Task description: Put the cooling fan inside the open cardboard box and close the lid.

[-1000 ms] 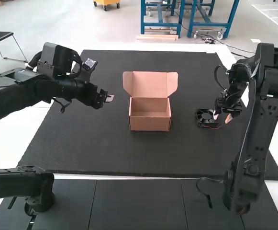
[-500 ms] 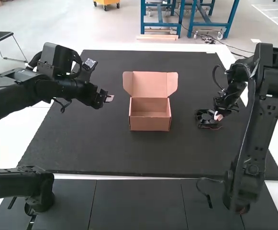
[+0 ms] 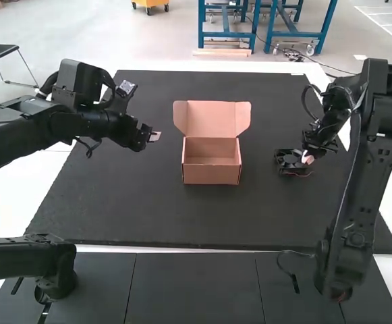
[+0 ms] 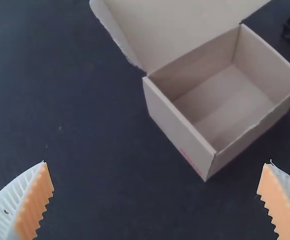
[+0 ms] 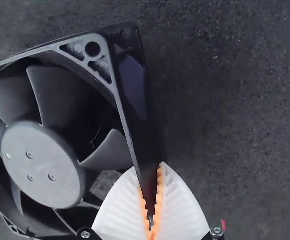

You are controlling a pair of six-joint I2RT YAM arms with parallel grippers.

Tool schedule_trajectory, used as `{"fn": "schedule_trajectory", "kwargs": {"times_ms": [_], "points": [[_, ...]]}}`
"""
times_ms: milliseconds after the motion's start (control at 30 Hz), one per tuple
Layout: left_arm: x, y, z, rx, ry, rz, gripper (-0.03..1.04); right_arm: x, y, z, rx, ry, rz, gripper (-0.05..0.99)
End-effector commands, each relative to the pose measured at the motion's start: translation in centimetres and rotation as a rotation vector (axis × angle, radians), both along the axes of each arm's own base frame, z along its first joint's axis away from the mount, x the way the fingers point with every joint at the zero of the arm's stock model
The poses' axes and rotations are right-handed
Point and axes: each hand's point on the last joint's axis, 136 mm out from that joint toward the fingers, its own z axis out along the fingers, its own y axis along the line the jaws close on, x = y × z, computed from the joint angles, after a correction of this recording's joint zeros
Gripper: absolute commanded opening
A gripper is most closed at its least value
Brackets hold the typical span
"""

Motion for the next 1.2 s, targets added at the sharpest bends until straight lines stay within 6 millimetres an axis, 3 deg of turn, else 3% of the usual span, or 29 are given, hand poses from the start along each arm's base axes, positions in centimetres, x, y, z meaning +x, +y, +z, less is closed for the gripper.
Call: {"fn": "schedule_trajectory", "kwargs": {"times_ms": [0, 300, 633, 933, 1167], "points": [[0.5, 0.2, 1.3, -0.002, -0.039, 0.007, 0.97, 0.3, 0.4, 4.7, 0.045, -0.11, -0.048, -0.02], [0.2, 0.4, 0.0, 0.012, -0.01, 0.011, 0.97, -3.5, 2.7, 9.1, 0.104, -0.177, -0.08, -0.02], [0.4, 0.4, 0.1, -0.006, -0.01, 0.024, 0.97, -8.0, 5.9, 12.1, 0.139, -0.208, -0.122, -0.02], [0.4, 0.4, -0.4, -0.034, 0.008, 0.046, 0.97, -12.0, 10.5, 12.1, 0.177, -0.186, -0.093, -0.02], [0.4, 0.3, -0.5, -0.047, 0.008, 0.053, 0.97, -12.3, 15.8, 12.0, 0.193, -0.238, -0.003, -0.02]]}}
